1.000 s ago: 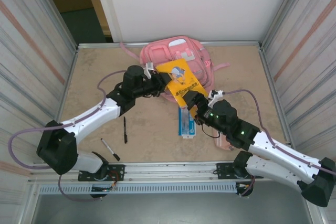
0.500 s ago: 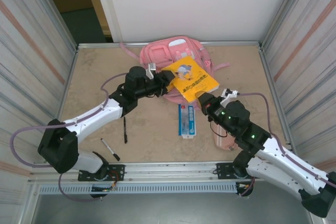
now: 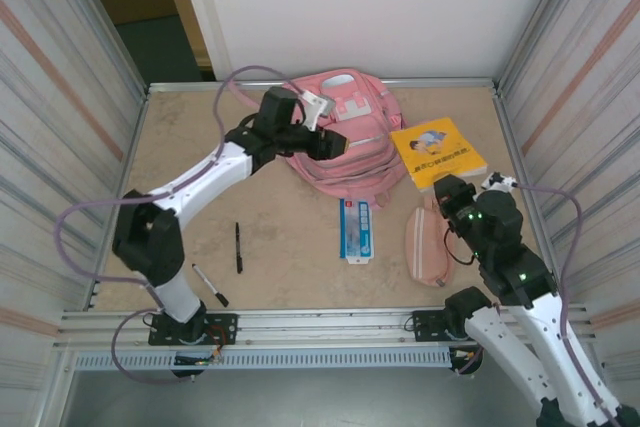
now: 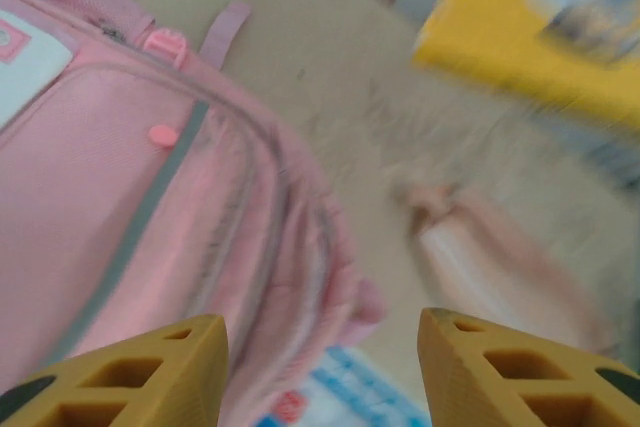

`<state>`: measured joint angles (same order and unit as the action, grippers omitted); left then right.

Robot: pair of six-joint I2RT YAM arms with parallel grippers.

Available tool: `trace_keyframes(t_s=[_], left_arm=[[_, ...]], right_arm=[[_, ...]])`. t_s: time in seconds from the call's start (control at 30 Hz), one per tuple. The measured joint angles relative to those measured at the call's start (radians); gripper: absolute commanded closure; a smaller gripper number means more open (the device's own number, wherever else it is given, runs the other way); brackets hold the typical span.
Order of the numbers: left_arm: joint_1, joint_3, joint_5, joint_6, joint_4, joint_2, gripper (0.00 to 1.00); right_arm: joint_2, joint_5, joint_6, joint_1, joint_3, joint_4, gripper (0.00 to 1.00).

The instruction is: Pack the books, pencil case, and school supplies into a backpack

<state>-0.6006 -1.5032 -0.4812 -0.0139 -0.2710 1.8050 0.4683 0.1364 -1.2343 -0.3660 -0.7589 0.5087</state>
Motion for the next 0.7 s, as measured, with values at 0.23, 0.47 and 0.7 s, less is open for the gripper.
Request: trace_keyframes(t_s=[0.23,0.47,0.7], left_arm=[[-0.064,-0.158,0.241,-0.373,-0.127,0.249,0.41],[-0.091,-0.224,0.389,-0.529,-0.108,0.374,0.66],[-0.094,-0.271,0.477,-0.536,-0.07,0.42,1.0]], right_arm=[[-0.001,-0.06,0.067,0.068,-0.011,0.102,1.0],[-0.027,-0.072,0.097,0.079,-0.021,0.177,1.0],[-0.053,-0.095,0.098,0.079,-0.023,0.207,1.0]])
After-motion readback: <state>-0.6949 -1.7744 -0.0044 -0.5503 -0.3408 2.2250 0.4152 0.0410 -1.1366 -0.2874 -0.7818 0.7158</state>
